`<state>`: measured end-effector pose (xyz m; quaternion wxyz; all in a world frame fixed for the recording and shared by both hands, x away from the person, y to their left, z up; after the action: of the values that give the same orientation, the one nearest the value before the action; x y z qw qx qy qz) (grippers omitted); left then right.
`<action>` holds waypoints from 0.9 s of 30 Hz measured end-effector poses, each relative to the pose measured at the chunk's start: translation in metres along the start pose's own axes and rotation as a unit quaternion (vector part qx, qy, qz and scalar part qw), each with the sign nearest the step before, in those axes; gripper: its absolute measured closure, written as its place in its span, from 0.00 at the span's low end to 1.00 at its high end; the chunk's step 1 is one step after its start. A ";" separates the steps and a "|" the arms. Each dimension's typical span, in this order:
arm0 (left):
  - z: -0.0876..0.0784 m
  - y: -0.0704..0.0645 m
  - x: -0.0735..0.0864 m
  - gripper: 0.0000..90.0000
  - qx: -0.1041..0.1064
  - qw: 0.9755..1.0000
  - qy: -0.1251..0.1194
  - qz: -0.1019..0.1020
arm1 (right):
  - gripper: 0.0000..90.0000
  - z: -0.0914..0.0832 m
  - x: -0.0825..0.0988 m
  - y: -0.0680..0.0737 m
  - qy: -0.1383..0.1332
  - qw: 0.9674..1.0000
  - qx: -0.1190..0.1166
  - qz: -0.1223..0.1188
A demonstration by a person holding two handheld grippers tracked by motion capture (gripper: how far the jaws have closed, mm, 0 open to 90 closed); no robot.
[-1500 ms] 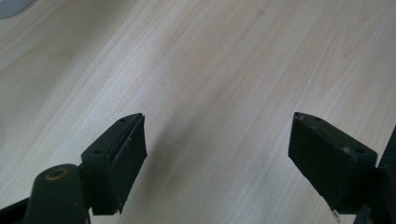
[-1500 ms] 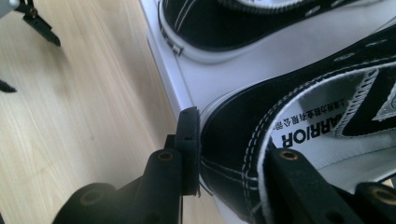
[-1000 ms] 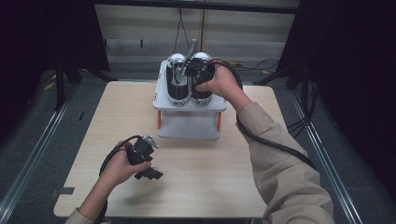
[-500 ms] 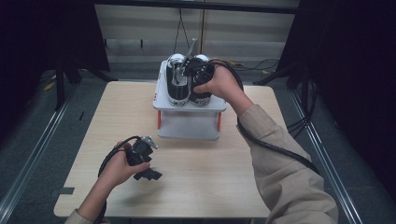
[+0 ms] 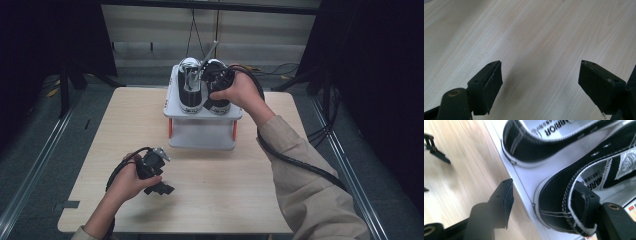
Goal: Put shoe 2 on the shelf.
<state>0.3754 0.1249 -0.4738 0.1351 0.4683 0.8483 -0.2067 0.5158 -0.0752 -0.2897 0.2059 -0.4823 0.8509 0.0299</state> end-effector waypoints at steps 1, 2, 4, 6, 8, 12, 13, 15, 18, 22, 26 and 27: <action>0.000 0.000 0.000 0.21 0.000 1.000 0.000 0.003 | 0.51 0.001 -0.003 0.001 -0.008 1.000 -0.006 -0.002; 0.000 0.000 0.000 0.21 0.001 1.000 -0.001 0.000 | 0.51 0.001 -0.007 0.002 -0.017 1.000 -0.013 0.001; 0.000 0.002 0.001 0.21 0.000 1.000 -0.001 0.001 | 0.51 0.003 -0.012 0.003 -0.011 1.000 -0.004 -0.007; 0.000 0.003 0.003 0.21 -0.001 1.000 0.001 -0.002 | 0.51 0.005 -0.014 0.001 0.000 1.000 0.008 -0.007; 0.000 0.003 0.004 0.21 -0.001 1.000 0.001 -0.002 | 0.46 0.004 -0.014 0.000 -0.006 1.000 0.008 0.000; -0.002 0.003 0.005 0.21 0.000 1.000 0.002 -0.003 | 0.40 -0.007 -0.017 -0.004 -0.023 1.000 0.010 0.004; -0.002 0.003 0.005 0.21 -0.001 1.000 0.000 -0.004 | 0.39 -0.012 -0.018 -0.005 -0.026 1.000 0.011 0.004; -0.002 0.003 0.005 0.21 0.000 1.000 -0.001 -0.003 | 0.36 -0.022 -0.020 -0.005 -0.027 0.999 0.020 0.000; -0.003 0.003 0.006 0.21 -0.001 1.000 -0.002 -0.005 | 0.34 -0.036 -0.014 0.002 -0.022 1.000 0.014 -0.006; -0.004 0.005 0.007 0.21 -0.003 1.000 -0.002 -0.003 | 0.33 -0.052 0.008 0.020 -0.037 0.999 0.007 -0.035; -0.008 0.004 0.006 0.21 -0.007 1.000 -0.004 -0.007 | 0.31 -0.056 0.040 0.040 -0.036 0.999 -0.003 -0.039; -0.008 0.004 0.006 0.21 -0.009 1.000 -0.007 -0.007 | 0.31 -0.055 0.049 0.045 -0.033 0.999 -0.006 -0.029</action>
<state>0.3756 0.1346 -0.4700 0.1441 0.4597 0.8523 -0.2037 0.4382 -0.1043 -0.2648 0.2319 -0.5067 0.8291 0.0448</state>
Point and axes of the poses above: each handheld gripper's, and its own axes: z roughly forward along the jaws, x roughly out of its underside, y roughly to its left, the point moved 3 cm from there along z, roughly forward along the jaws, and after that the axes turned 1 degree about x, right-handed, at the moved point
